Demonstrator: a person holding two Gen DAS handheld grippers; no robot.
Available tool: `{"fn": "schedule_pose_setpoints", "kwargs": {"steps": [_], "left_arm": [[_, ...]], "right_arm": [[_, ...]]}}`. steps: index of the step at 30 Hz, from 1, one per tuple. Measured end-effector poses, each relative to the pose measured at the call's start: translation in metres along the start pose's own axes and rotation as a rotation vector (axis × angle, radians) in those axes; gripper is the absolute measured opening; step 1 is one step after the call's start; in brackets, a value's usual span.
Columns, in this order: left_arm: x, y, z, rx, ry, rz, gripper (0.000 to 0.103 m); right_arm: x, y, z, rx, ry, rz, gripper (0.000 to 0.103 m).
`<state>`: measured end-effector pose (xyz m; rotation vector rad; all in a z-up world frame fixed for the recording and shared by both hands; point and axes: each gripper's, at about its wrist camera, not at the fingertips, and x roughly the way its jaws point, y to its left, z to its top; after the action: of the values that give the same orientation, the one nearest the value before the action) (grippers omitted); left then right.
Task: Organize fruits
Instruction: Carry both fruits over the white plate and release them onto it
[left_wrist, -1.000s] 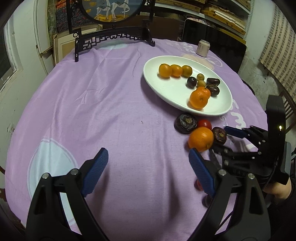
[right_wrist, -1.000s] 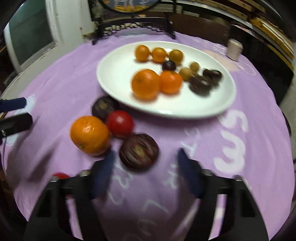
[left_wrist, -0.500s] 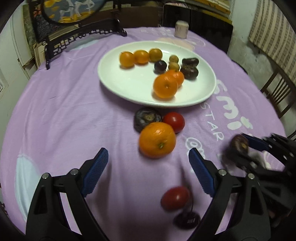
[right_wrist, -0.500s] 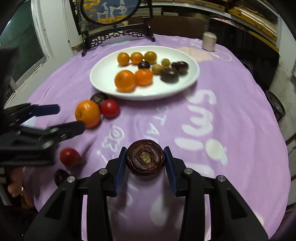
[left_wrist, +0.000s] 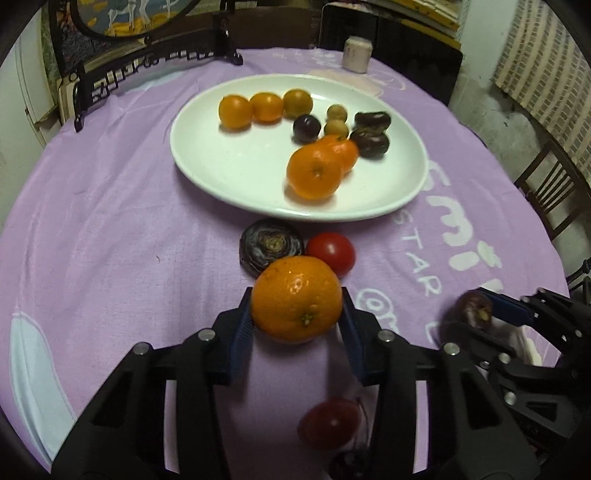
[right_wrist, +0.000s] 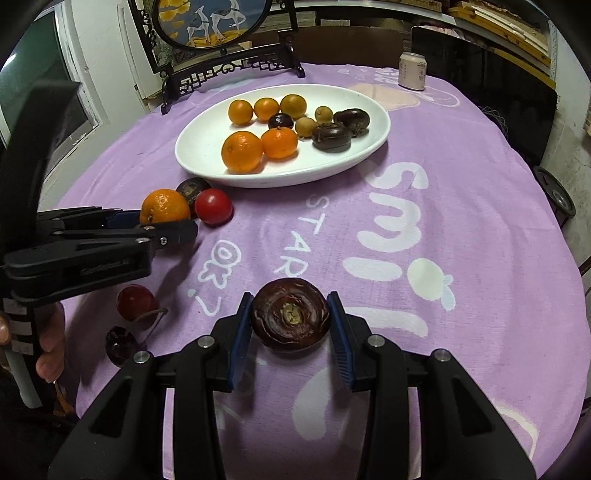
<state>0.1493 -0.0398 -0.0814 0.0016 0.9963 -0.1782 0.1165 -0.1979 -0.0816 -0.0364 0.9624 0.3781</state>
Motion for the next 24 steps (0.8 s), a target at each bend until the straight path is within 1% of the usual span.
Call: {"fn": "schedule_pose_setpoints", "kwargs": {"steps": [9,13,16,18,21,24], "left_arm": [[-0.027,0.007,-0.001,-0.013,-0.028,-0.03,0.044],[-0.039,0.014,0.009,-0.007,-0.046,-0.036,0.044],[-0.044,0.021,0.031,0.008,-0.056,-0.03,0.044],[-0.044,0.024,0.048,0.025,-0.062,-0.015,0.044],[-0.033,0.028,0.082,0.035,-0.042,-0.023,0.044],[-0.007,0.034,0.119,0.009,-0.004,-0.019,0.045]], "right_arm": [[-0.004,0.007,0.008,-0.009,-0.02,0.007,0.04],[-0.007,0.01,0.015,-0.019,-0.033,0.009,0.04],[-0.009,0.012,0.028,-0.039,-0.046,0.011,0.04],[-0.01,0.014,0.045,-0.059,-0.063,0.019,0.04],[-0.006,0.012,0.075,-0.077,-0.088,0.027,0.04],[0.008,0.012,0.113,-0.102,-0.114,0.031,0.04]]}}
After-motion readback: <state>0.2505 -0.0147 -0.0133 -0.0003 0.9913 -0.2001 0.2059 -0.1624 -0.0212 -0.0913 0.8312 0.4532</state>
